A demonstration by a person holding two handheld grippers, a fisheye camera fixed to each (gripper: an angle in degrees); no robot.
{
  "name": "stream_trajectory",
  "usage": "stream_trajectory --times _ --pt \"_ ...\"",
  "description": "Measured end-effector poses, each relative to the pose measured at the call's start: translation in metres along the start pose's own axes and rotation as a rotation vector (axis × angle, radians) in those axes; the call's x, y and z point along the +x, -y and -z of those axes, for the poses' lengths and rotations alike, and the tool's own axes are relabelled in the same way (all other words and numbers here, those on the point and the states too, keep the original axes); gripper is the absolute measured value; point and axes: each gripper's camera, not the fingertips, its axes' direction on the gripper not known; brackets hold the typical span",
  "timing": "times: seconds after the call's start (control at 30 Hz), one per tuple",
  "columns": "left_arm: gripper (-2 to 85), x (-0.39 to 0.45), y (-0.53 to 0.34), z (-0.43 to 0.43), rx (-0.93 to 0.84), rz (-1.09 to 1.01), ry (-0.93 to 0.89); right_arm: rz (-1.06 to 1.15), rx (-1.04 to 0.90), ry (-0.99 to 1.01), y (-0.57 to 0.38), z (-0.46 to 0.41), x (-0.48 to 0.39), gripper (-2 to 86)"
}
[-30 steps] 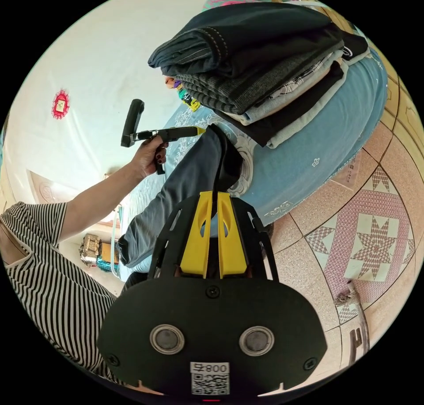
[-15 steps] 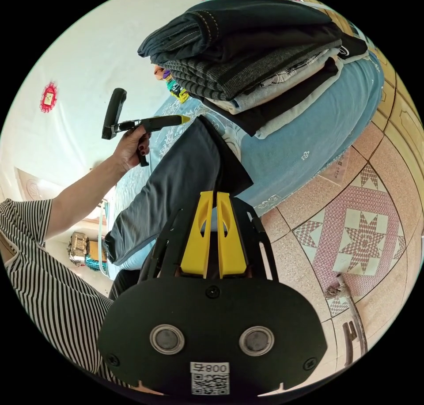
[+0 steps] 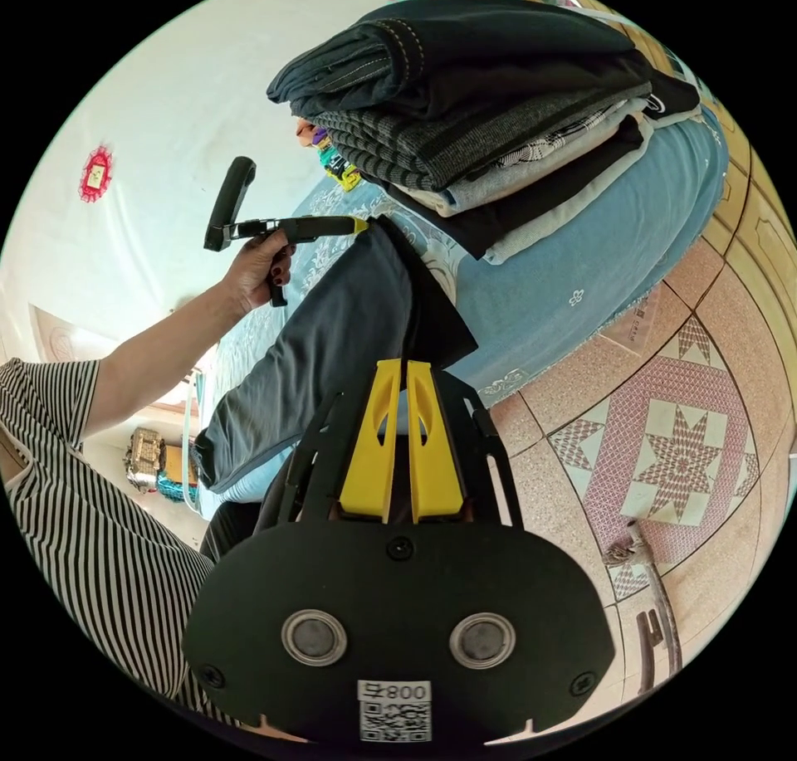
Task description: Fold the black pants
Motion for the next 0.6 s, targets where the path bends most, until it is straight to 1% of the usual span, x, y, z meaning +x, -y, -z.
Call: stream_trajectory --times 0.07,0.13,0.3,0.43,0.5,0.6 --pt "0.9 -0.001 -0.002 0.013 0.048 0.002 -0.018 0.009 0.016 -0.007 0.003 0.003 0.000 0.7" --pt "0.9 -0.003 0.000 0.020 0.057 -0.002 -0.013 0.017 0.034 -0.021 0.006 0.007 0.000 0.7" --pt "0.9 -0.012 0.006 0.019 0.037 0.019 -0.024 -0.018 0.045 -0.014 0.014 0.005 0.013 0.7" --pt "1.6 -0.022 0.005 0.011 -0.024 0.037 -0.016 -0.054 0.017 -0.008 0.018 -0.009 0.029 1.1" --pt "2.2 -0.027 0.001 0.015 -0.013 0.056 -0.035 -0.068 -0.008 -0.003 0.020 -0.017 0.035 1.4" --pt "3.8 -0.036 -0.009 0.030 0.013 0.075 -0.060 -0.108 0.015 0.060 0.019 -0.018 0.046 2.5"
